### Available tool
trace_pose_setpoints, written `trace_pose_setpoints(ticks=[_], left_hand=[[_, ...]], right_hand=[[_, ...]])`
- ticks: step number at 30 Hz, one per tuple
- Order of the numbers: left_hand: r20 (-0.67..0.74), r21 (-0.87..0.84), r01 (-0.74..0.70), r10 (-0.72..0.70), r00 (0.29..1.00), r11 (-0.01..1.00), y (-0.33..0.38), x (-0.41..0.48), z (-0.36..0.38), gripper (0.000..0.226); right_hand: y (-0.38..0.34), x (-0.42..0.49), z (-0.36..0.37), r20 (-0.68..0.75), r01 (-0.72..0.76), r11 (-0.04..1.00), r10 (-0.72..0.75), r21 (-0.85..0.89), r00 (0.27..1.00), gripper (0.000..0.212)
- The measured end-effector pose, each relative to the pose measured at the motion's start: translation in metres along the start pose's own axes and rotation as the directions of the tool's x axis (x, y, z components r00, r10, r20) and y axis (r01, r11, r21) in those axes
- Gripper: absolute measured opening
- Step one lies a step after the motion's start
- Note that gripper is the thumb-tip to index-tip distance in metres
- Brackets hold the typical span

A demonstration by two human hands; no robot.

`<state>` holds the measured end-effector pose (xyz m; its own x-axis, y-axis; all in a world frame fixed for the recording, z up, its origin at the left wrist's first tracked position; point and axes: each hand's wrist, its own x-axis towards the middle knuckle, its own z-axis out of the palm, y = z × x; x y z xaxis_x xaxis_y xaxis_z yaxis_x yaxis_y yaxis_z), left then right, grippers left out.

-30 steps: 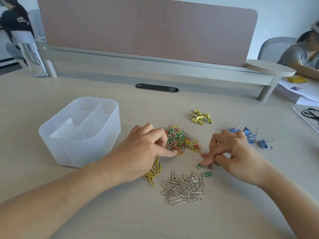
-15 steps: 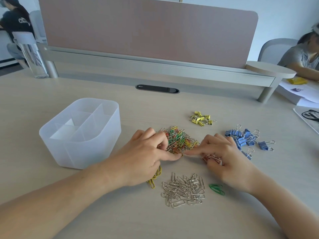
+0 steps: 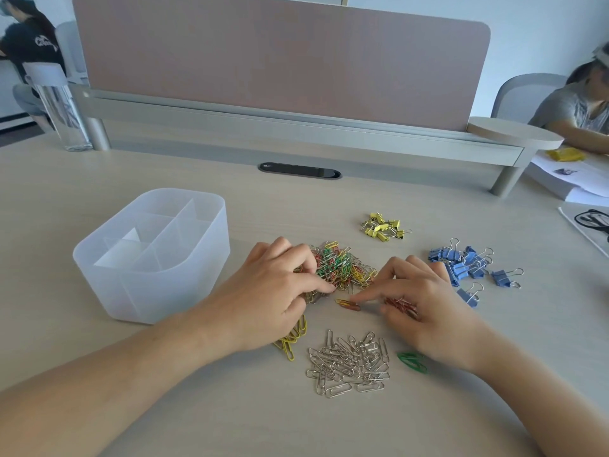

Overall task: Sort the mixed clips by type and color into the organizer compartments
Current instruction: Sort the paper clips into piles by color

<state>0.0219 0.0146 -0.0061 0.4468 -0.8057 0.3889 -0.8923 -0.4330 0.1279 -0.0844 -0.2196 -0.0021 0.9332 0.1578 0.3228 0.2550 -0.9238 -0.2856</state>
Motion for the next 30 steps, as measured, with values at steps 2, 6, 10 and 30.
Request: trace_pose_setpoints(ticks=[2,6,10,30], left_hand=[[0.009,0.002,-0.010,0.010,1.000,1.000,0.001,0.000,0.000,0.056],[0.045,0.011,-0.045,0.045,0.998,0.999,0.002,-0.002,-0.001,0.059],[0.093,0.035,-0.049,0.046,0.995,0.998,0.002,-0.003,0.001,0.060],[-0.039,-0.121,-0.115,0.111,0.993,0.986,-0.018,-0.003,-0.010,0.032]], right_hand=[[-0.001,0.000,0.001,-0.020,0.002,1.000,-0.002,-0.011,1.000,0.025],[-0.003,0.001,0.003,-0.006,0.028,0.999,-0.028,-0.021,1.000,0.022],[-0.005,0.001,-0.002,-0.011,0.029,0.999,-0.030,-0.029,0.999,0.019],[0.009,0.002,-0.009,-0.136,-0.230,0.973,0.225,-0.019,0.965,0.035]])
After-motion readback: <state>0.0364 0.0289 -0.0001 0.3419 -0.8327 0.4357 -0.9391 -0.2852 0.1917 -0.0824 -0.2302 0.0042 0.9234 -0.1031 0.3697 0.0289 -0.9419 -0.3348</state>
